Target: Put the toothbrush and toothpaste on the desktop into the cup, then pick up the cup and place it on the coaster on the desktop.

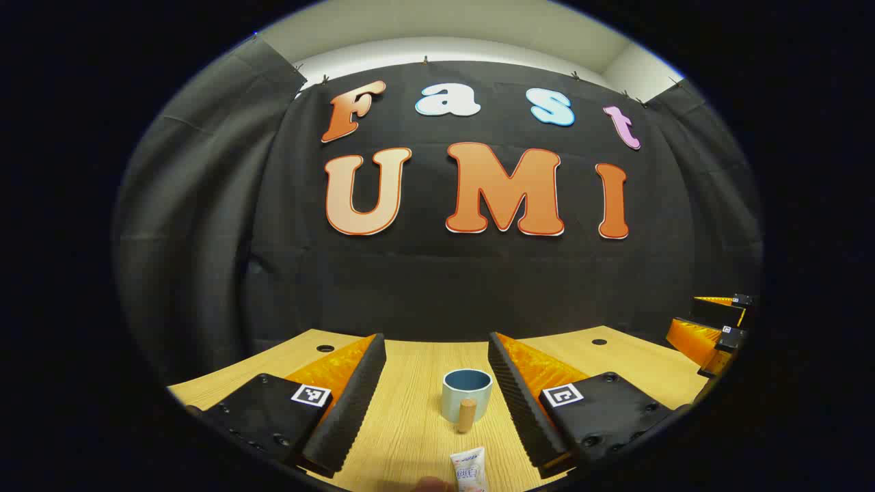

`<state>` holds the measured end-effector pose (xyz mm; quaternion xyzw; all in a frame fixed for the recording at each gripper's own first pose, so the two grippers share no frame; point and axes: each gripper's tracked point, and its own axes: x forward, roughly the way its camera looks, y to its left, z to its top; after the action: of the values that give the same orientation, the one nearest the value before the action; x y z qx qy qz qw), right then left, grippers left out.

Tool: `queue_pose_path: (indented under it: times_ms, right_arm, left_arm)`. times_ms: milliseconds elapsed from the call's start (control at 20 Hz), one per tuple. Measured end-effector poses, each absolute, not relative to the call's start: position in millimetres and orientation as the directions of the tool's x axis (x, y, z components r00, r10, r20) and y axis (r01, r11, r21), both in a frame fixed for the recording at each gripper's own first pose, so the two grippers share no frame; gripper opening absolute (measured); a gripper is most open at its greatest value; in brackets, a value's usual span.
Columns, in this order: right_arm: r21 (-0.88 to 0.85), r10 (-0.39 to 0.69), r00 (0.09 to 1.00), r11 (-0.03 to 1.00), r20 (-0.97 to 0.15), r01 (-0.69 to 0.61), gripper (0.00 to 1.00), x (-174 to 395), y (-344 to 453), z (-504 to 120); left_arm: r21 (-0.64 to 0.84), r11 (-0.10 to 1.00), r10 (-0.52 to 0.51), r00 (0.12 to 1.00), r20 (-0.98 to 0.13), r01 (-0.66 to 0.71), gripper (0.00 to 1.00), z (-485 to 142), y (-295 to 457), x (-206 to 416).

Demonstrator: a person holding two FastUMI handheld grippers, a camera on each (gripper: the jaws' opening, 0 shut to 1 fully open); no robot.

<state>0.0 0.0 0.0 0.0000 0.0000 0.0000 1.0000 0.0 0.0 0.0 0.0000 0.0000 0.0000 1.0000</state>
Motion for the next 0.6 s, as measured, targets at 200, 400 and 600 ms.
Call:
queue_pose_path:
  times_ms: [200,400,600]
  right_arm:
    - [0.007,-0.005,1.0,1.0,-0.005,0.005,0.98,0,0,-1]
    - [0.02,-0.006,1.0,1.0,-0.014,0.006,0.98,-1,-1,-3]
    - [0.022,-0.006,1.0,1.0,-0.016,0.007,0.98,-1,0,0]
  left_arm:
    - [-0.009,1.0,-0.009,1.0,-0.01,0.009,0.97,-4,-5,-1]
    - [-0.013,1.0,-0.018,1.0,-0.009,0.018,0.97,-3,-7,-4]
    - [0.003,1.0,-0.027,1.0,-0.006,0.027,0.97,1,-12,-5]
